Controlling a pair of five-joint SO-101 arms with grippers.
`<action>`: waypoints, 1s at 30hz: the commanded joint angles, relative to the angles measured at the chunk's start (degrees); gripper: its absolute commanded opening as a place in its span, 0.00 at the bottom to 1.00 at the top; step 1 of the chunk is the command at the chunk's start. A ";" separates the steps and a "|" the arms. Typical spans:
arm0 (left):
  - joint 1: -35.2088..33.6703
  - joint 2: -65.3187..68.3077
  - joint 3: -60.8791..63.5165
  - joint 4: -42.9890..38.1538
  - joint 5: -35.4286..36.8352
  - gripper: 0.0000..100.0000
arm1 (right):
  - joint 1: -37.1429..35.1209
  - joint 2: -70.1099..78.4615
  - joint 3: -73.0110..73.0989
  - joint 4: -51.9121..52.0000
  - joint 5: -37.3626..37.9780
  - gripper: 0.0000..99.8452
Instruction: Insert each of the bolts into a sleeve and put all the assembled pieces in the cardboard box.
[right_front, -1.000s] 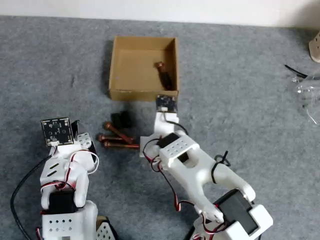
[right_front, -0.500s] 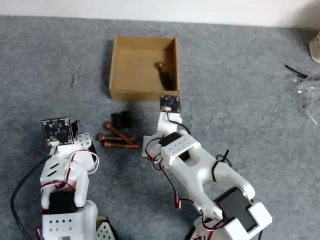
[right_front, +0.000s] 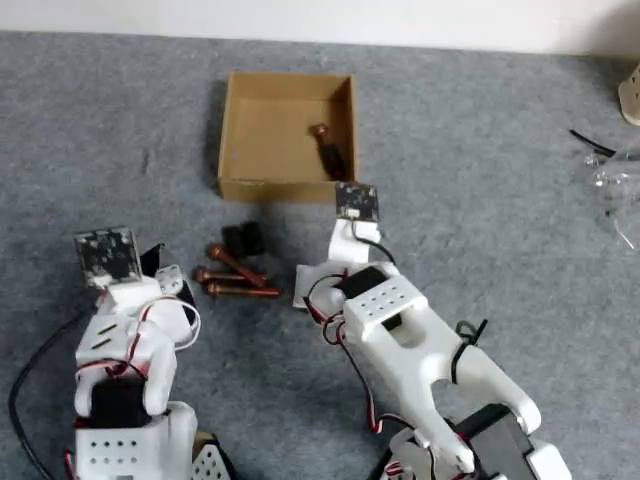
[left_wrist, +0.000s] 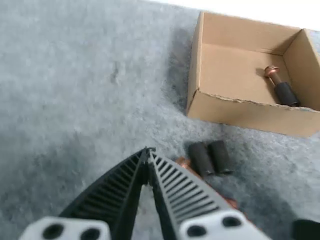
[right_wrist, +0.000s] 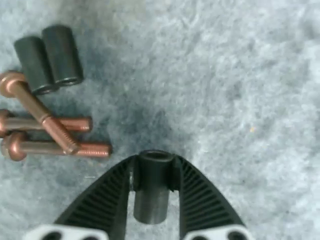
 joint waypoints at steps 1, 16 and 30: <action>-0.92 14.55 -9.54 1.14 1.58 0.01 | 1.01 -3.56 -0.04 0.40 1.23 0.00; 10.68 55.08 -21.93 -13.36 2.46 0.01 | 4.88 -3.56 -0.40 0.40 1.67 0.00; 10.59 63.87 -24.40 -17.14 23.91 0.08 | 5.41 -3.56 -0.40 0.40 1.67 0.00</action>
